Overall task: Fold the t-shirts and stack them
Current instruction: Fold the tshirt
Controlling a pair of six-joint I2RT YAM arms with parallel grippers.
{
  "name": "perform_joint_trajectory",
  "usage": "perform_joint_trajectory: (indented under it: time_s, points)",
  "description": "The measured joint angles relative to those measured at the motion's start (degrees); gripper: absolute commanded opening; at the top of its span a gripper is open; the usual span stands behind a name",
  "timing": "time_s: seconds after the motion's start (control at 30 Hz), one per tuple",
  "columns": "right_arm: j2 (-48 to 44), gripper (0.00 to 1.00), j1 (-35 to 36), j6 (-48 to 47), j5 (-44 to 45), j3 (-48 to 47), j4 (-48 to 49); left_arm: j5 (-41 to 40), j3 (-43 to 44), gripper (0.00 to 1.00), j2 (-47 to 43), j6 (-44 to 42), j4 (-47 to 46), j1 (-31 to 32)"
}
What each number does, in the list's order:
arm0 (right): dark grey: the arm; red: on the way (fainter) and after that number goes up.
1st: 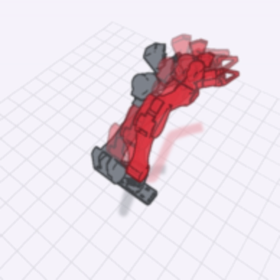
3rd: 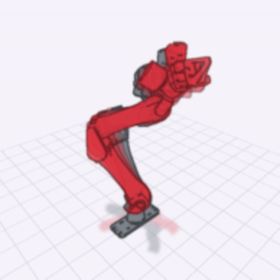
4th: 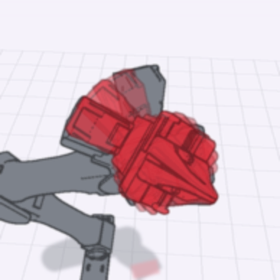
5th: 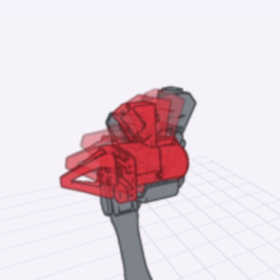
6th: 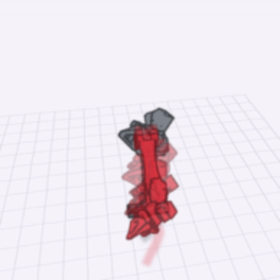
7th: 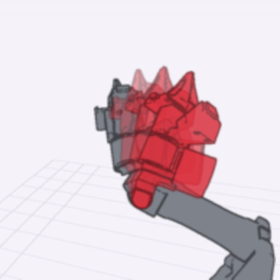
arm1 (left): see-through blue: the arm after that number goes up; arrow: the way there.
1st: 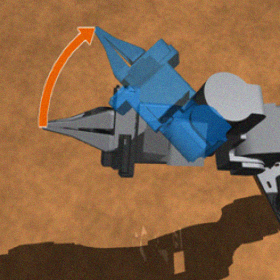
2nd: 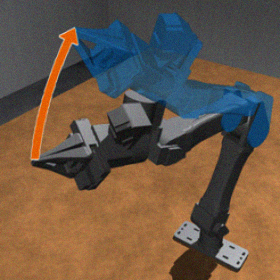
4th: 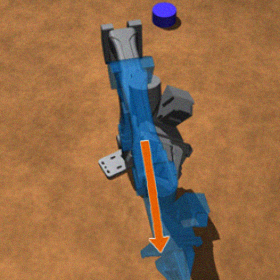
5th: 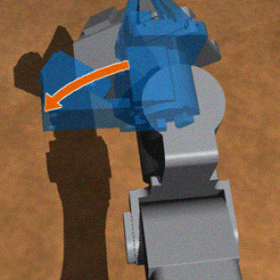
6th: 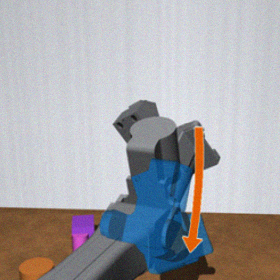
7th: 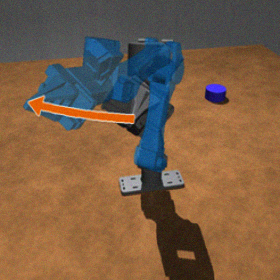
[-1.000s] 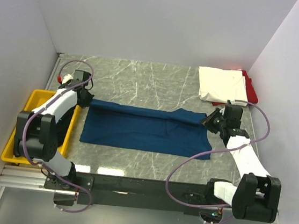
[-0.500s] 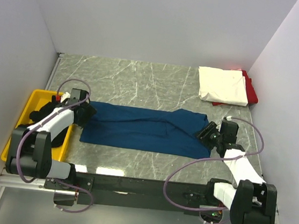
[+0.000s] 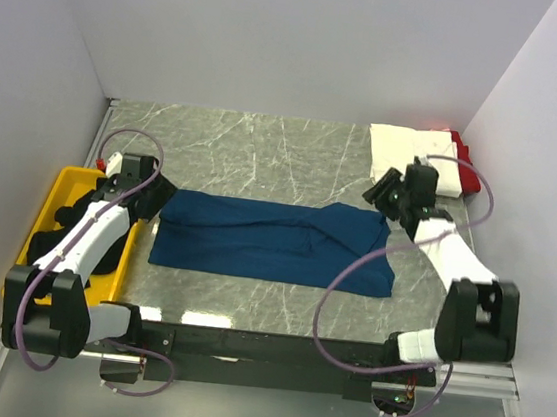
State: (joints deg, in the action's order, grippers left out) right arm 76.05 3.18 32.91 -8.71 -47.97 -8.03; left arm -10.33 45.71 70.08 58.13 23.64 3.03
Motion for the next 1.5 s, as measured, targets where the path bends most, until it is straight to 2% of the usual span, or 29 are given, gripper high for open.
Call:
perform_joint_trajectory:
  time_s: [0.27,0.47,0.6,0.8,0.97,1.03,1.13,1.5]
  points:
    - [20.2,0.54,1.6,-4.5,4.5,-14.8,-2.4,2.3,-0.2,0.65,-0.3,-0.3,0.2,0.0]
    - [26.7,0.54,3.3,-6.2,4.7,-17.7,-4.2,3.5,-0.3,0.65,0.0,-0.4,0.1,0.0]
    - [27.8,0.52,4.3,-6.7,4.7,-17.7,-5.1,3.7,-0.3,0.65,0.0,-0.4,-0.1,0.0]
    - [28.0,0.42,5.2,-6.9,4.5,-17.4,-4.9,4.1,-0.3,0.65,0.0,-0.5,-0.3,0.0]
    - [27.9,0.27,5.4,-6.9,4.1,-16.4,-4.9,4.1,-0.5,0.64,0.0,-0.5,-0.3,0.0]
    - [27.9,0.15,5.4,-7.0,3.6,-16.0,-4.9,4.1,-0.5,0.64,0.0,-0.5,-0.3,0.0]
    - [27.4,0.09,5.4,-6.8,3.1,-15.1,-4.9,4.3,-0.7,0.64,0.0,-0.5,-0.4,0.0]
    - [19.7,0.08,7.2,-6.3,1.9,-12.7,-5.0,4.5,-1.9,0.64,0.0,-0.4,-0.7,0.0]
